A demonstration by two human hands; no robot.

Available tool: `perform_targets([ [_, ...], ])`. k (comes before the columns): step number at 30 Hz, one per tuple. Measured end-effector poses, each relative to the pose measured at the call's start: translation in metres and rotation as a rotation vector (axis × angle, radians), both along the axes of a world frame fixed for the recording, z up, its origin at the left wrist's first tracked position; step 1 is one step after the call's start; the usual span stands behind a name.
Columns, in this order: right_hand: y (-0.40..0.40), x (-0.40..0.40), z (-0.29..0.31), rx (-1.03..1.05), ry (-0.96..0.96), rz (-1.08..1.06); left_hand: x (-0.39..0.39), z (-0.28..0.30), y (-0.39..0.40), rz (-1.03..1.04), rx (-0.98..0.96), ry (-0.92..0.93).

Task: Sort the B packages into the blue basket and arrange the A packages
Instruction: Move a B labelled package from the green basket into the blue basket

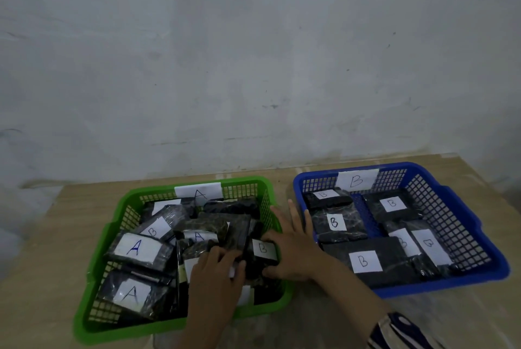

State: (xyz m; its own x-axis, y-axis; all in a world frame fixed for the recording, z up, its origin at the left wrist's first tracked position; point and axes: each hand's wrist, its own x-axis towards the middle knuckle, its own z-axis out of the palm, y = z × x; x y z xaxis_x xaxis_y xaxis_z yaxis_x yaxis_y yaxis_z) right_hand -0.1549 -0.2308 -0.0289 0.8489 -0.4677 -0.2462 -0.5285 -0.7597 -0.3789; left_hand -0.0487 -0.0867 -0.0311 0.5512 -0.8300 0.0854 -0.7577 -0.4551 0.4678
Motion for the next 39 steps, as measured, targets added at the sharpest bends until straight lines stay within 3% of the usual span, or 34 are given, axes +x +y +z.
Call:
perform_targets([
  [4,0.013,0.003,0.000,0.084,-0.072,-0.002,-0.013,0.002,-0.003,0.098,0.101,0.096],
  [8,0.021,0.010,0.006,0.038,-0.071,-0.017,-0.019,0.002,-0.011,0.121,0.134,0.111],
  [13,0.025,-0.002,0.008,0.111,-0.273,-0.074,-0.015,0.005,-0.014,0.219,0.008,0.429],
  [18,0.033,-0.010,0.005,0.203,-0.403,-0.100,-0.013,0.006,-0.014,0.140,0.033,0.527],
  [23,0.035,-0.020,0.016,0.396,-0.558,-0.157,-0.007,0.015,-0.012,0.117,-0.154,0.742],
  [27,0.034,-0.031,0.027,0.534,-0.654,-0.328,-0.005,0.022,-0.017,0.167,-0.301,0.873],
  [30,0.031,-0.038,0.034,0.750,-0.704,-0.395,-0.014,0.028,-0.025,0.123,-0.375,0.947],
  [39,0.000,-0.092,0.036,0.745,-0.748,-0.590,-0.061,0.031,-0.070,-0.021,-0.383,1.001],
])
